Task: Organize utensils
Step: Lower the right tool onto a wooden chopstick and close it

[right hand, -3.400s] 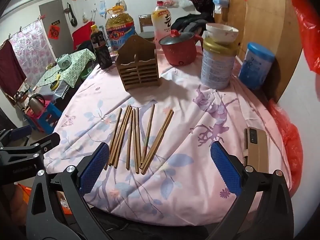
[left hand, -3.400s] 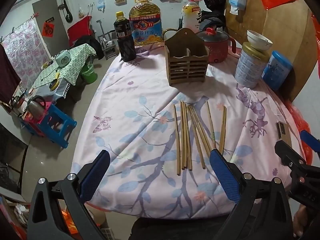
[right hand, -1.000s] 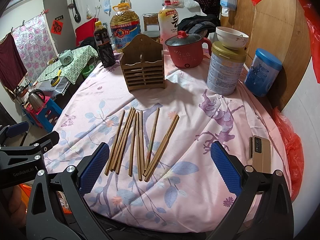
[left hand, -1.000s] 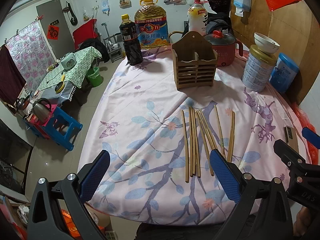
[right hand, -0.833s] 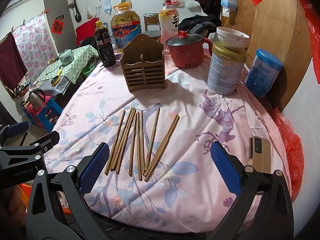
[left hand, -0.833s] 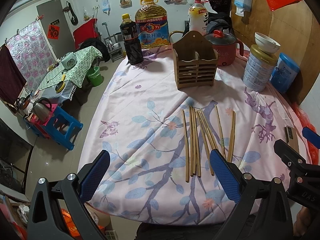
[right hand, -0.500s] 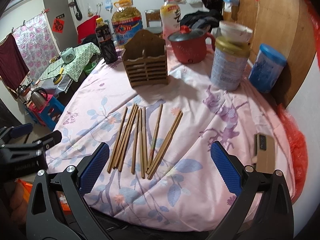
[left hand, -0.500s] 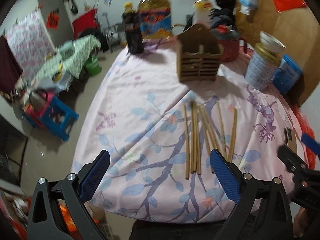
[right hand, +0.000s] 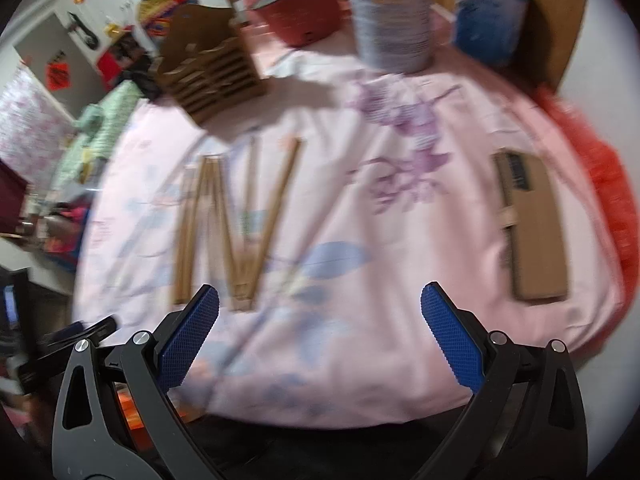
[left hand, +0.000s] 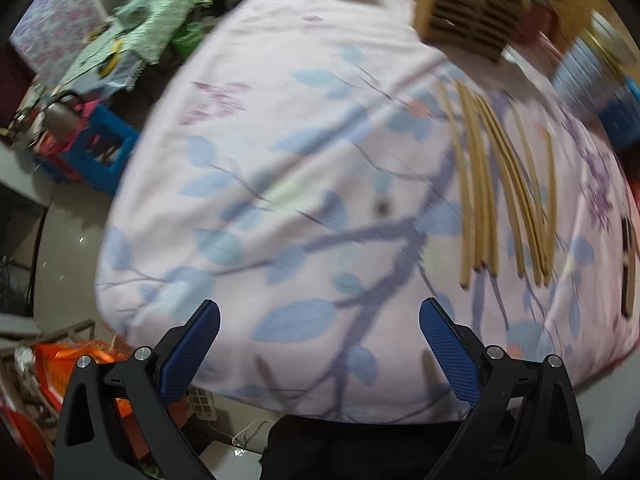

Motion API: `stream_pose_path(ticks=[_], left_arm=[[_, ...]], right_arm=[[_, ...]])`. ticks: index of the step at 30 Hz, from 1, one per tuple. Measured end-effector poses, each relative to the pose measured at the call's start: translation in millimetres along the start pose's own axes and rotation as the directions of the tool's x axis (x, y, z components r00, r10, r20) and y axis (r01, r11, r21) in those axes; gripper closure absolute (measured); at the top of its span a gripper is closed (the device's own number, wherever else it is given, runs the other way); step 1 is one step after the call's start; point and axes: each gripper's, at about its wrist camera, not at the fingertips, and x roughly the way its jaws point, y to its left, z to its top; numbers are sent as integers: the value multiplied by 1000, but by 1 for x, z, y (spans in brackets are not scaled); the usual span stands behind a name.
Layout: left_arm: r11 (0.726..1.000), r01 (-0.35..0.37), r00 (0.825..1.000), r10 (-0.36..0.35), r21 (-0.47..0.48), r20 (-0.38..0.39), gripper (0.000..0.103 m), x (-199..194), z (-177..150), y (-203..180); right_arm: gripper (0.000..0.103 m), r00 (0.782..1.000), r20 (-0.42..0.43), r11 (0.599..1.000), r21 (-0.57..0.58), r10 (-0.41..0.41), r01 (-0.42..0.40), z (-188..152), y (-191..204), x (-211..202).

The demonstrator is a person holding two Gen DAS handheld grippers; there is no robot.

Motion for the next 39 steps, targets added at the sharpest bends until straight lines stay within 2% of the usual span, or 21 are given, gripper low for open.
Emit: stream_pose_path(ticks=[4,8,13,16,17,19,21,24,28,33,35,37,39], left_arm=[[998,22,1000,-23,66,9,6,12,-8,-20],[995,36,999,-38,98,22,6,22,-12,-33],[987,49,997,-57,150,54,6,26,-12,-52],[985,15,997,-27,174,67,4,36,-7,-59],[984,22,995,-38,175,89,4,37,-2,-58],[985,-10,992,-12,173,126,4,38,6,-51],[987,-89,988,70,133,141,5,39,23,-36],[988,-141,981,132,57,142,6,26,35,-8],[988,-153,978,154,-15,139,6,4,22,-1],[977,-159,984,168,-145,53,5,-5,-23,-5],[975,-154,987,160,-161,24,5,-5,-36,-5],[978,-156,987,158,-136,0,5,-4,-44,-6],[981,-158,987,158,-111,-8,5,-2,-42,-6]], right_arm=[[6,998,-57,999,18,36,-35,-12,-7,15],[6,996,-84,999,-24,35,-37,-21,-4,19],[6,999,-52,998,-58,10,-13,-20,-6,8],[6,1000,-30,998,-57,-11,9,-20,-11,1],[6,1000,-22,998,-55,-17,16,-20,-13,-2],[6,1000,-12,999,-45,-22,21,-19,-18,-5],[6,1000,-3,999,-35,-11,11,-17,-23,-5],[6,1000,5,999,-47,17,-17,-11,-25,0],[6,996,-4,985,-148,94,-94,2,-17,19],[6,991,-59,932,-337,118,-131,-4,17,54],[6,985,-95,915,-366,145,-170,-11,31,65],[6,981,-105,908,-373,164,-192,-15,44,72],[6,985,-83,914,-367,154,-174,-15,51,75]])
